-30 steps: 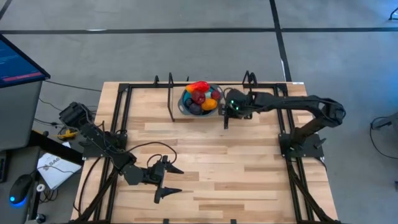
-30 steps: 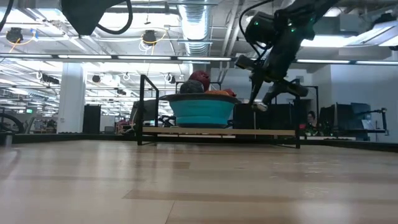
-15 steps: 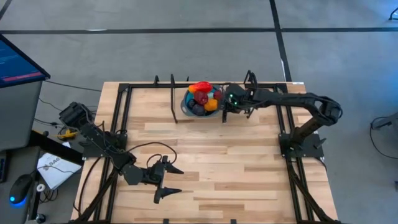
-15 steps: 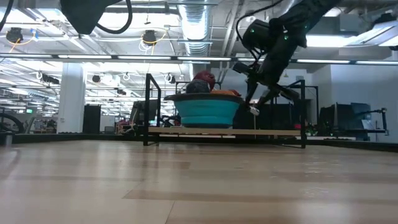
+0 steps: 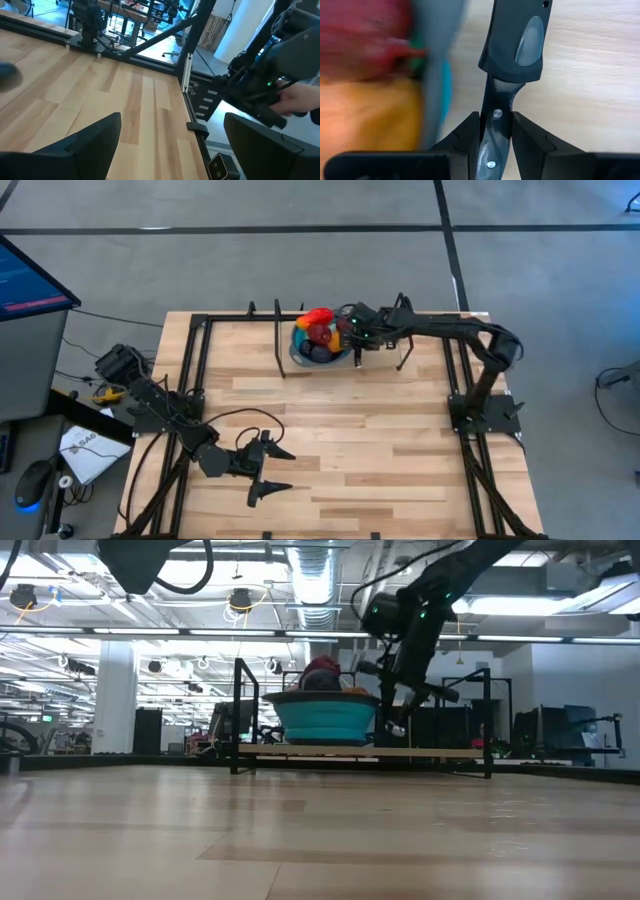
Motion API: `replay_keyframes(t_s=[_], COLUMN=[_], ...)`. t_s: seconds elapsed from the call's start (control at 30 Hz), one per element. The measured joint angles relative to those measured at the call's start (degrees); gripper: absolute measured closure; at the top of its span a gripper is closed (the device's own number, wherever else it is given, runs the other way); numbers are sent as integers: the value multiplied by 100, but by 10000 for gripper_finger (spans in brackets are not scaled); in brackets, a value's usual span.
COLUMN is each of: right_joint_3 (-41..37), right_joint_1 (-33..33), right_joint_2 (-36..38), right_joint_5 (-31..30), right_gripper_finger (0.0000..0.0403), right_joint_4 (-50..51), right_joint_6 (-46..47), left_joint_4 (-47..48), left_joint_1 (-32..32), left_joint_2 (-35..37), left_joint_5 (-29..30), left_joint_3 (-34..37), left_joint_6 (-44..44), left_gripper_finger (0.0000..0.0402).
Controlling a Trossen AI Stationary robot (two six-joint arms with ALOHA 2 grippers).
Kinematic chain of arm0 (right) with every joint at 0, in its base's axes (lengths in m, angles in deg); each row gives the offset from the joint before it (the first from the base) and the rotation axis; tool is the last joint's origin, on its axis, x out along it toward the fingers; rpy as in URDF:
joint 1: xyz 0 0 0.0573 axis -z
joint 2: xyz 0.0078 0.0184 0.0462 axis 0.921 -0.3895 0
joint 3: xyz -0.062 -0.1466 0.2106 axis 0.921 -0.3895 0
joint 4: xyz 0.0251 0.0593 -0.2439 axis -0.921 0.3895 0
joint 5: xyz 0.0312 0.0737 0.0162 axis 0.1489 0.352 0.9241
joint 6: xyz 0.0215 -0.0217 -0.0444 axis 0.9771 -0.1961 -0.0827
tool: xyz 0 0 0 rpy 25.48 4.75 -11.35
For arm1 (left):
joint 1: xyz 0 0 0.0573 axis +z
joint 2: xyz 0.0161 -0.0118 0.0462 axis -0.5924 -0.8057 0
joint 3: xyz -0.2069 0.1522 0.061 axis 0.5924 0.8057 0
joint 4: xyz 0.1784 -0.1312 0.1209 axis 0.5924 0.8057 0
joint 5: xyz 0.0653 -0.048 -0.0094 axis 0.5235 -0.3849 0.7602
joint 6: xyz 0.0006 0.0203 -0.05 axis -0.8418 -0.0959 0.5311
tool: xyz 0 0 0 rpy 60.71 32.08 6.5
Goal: Pick & Place Fruit
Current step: Put the black knife on the shelf
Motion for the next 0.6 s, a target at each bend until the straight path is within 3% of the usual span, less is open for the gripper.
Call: replay_keyframes(t_s=[0.23,0.6], right_joint_3=[280,284], right_joint_1=[116,129], right_joint_2=[-497,-517], right_joint_5=[69,31], right_gripper_finger=[310,264], right_joint_4=[320,385], right_joint_6=[-270,-568], left_joint_4=[-27,-35], left_joint_1=[-33,-64], left_joint_2=[0,0], left_joint_5=[2,-2], left_joint_3=[0,0], left_joint_6=[4,6], left_gripper_finger=[56,56])
